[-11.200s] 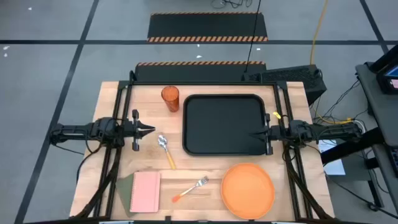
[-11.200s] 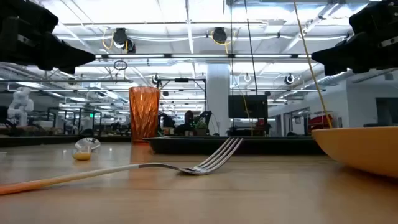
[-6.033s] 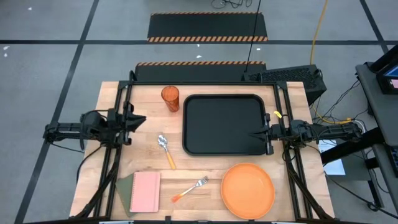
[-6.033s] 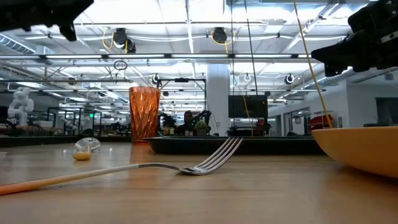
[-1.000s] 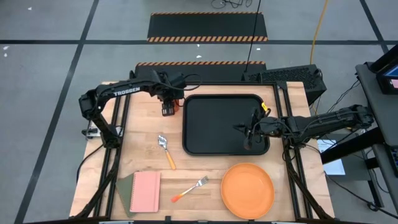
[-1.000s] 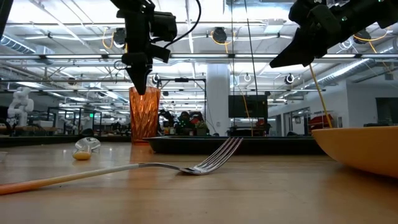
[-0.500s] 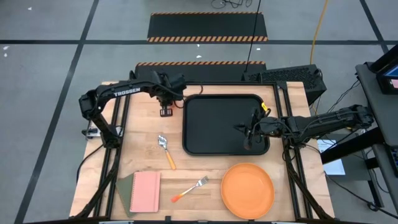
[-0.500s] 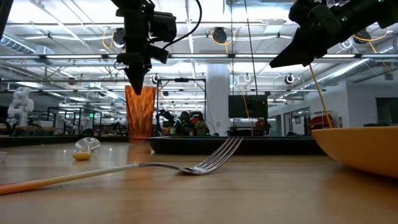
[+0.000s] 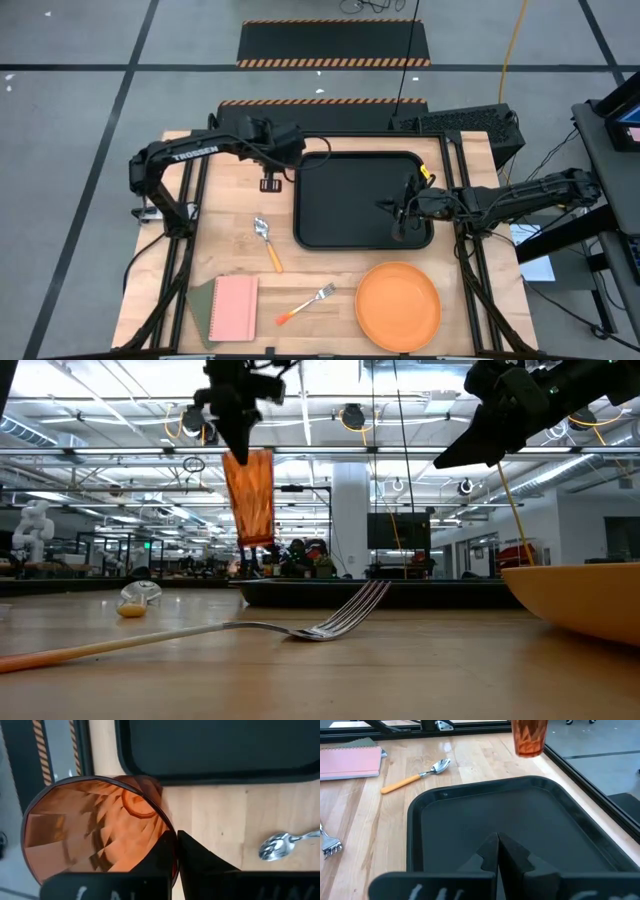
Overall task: Pick and place plate/cup/fork/spoon on tray
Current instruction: Put the orange cup on the black serving tray
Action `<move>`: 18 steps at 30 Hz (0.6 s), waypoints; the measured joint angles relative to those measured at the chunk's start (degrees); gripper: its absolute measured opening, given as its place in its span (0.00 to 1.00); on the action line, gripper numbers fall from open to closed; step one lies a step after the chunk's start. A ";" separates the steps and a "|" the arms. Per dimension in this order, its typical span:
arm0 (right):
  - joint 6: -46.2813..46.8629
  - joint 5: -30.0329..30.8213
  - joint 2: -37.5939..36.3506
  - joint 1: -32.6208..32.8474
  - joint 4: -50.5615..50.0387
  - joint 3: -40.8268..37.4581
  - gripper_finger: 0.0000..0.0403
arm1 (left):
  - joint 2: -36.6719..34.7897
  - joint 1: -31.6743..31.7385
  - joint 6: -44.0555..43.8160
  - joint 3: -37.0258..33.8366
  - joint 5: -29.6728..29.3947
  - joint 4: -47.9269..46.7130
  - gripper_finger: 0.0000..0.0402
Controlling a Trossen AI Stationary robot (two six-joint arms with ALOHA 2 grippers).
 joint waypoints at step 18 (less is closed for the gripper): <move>-4.02 0.08 0.02 -0.02 3.93 -3.06 0.00 | 1.34 -3.75 5.51 14.79 0.00 3.44 0.03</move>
